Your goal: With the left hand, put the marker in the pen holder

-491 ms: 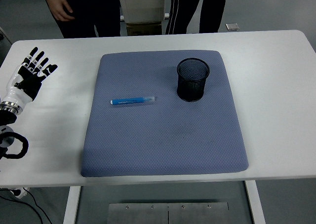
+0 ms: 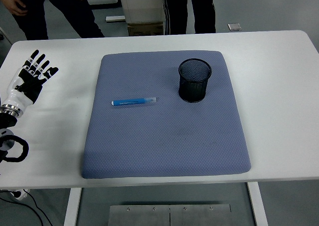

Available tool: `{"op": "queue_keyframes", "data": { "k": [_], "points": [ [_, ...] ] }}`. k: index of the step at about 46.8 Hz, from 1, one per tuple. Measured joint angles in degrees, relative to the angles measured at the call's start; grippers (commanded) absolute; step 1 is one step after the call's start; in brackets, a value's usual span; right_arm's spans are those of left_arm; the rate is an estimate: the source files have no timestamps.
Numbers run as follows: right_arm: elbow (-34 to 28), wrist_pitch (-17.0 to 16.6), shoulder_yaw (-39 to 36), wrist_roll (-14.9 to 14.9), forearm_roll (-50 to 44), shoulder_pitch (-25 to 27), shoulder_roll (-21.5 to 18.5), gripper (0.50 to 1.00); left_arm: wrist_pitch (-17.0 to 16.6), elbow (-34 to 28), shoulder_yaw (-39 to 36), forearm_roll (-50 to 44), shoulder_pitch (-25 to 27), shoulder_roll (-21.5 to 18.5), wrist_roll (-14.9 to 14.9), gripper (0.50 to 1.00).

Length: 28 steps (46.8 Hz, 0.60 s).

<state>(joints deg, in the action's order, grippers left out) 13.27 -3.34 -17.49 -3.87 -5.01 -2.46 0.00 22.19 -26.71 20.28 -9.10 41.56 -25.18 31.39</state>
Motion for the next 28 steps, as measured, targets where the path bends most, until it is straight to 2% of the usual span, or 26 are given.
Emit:
{"op": "queue_keyframes", "data": {
  "k": [4,11,28],
  "points": [
    [0.0,0.0,0.0,0.0,0.0,0.0,0.0,1.0,0.74,-0.01,0.38,-0.04,-0.08,-0.21,0.03,1.0],
    [0.01,0.0,0.0,0.0,0.0,0.0,0.0,1.0,5.48,0.05,0.55,0.57,-0.19,-0.98,0.08,1.0],
    [0.0,0.0,0.0,0.0,0.0,0.0,0.0,1.0,5.95,0.06,2.7,-0.28,-2.78,-0.24,0.02,1.0]
  ]
}}
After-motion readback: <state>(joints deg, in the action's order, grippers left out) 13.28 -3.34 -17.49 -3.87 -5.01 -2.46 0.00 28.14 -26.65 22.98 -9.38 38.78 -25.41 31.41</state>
